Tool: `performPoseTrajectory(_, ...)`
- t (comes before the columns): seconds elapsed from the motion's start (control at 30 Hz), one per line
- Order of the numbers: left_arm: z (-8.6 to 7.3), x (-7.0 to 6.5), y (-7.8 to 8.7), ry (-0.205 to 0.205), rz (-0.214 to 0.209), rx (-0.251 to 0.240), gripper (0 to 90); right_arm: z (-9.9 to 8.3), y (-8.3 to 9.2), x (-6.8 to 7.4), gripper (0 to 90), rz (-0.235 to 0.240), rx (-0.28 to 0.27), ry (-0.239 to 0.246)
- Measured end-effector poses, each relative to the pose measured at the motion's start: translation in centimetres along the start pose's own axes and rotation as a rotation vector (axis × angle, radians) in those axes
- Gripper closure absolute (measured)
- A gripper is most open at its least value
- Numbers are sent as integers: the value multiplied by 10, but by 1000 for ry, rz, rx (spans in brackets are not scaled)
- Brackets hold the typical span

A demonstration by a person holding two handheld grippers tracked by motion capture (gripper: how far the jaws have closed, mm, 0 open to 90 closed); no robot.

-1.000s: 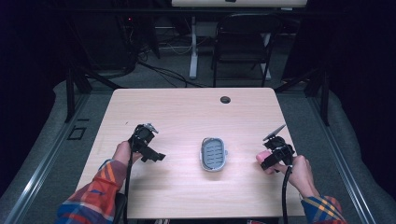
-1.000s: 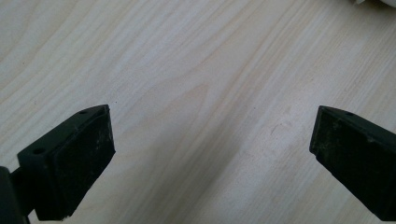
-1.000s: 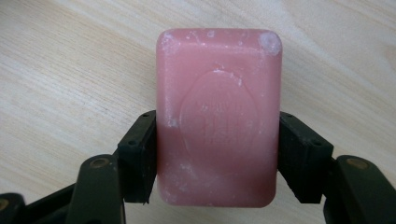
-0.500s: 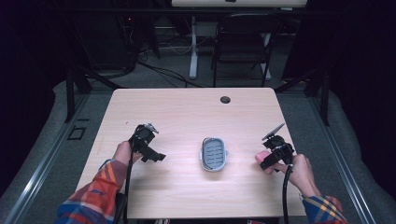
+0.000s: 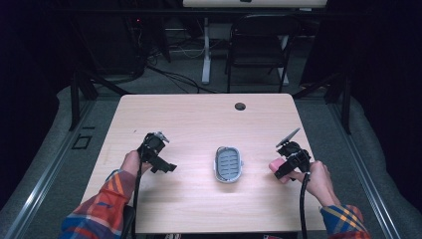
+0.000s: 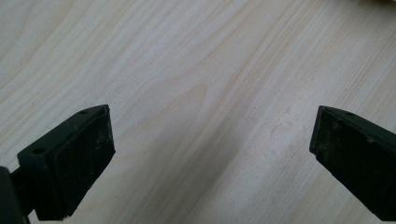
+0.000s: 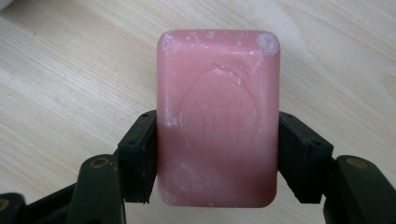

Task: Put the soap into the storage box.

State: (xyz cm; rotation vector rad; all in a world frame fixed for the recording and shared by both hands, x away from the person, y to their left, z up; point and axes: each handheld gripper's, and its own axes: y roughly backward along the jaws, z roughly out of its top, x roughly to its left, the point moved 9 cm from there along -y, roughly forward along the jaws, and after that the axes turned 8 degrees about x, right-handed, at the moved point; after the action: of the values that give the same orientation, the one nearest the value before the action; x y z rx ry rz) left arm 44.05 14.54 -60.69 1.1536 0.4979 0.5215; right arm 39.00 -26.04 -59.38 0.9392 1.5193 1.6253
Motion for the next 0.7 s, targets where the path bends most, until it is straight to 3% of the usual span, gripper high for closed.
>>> performPoseTrajectory(0.07,0,-1,0,-1,-2,-1,0,1,4,-3,371,-19,17,19)
performPoseTrajectory(0.13,1,-1,0,-2,-3,-3,0,6,4,0,371,-6,-30,-14)
performPoseTrajectory(0.17,1,-1,-1,-2,-2,-1,0,6,6,0,371,-5,-11,7)
performPoseTrajectory(0.3,1,-1,-1,-8,-1,3,0,10,7,2,371,-4,-39,-1)
performPoseTrajectory(0.47,2,-1,-2,-9,-3,6,0,11,10,3,371,1,-7,21)
performPoseTrajectory(0.5,2,-1,-2,-8,-3,5,0,14,8,4,371,2,-38,3)
performPoseTrajectory(0.7,2,-1,-2,-9,-1,3,0,17,11,6,371,-7,-18,23)
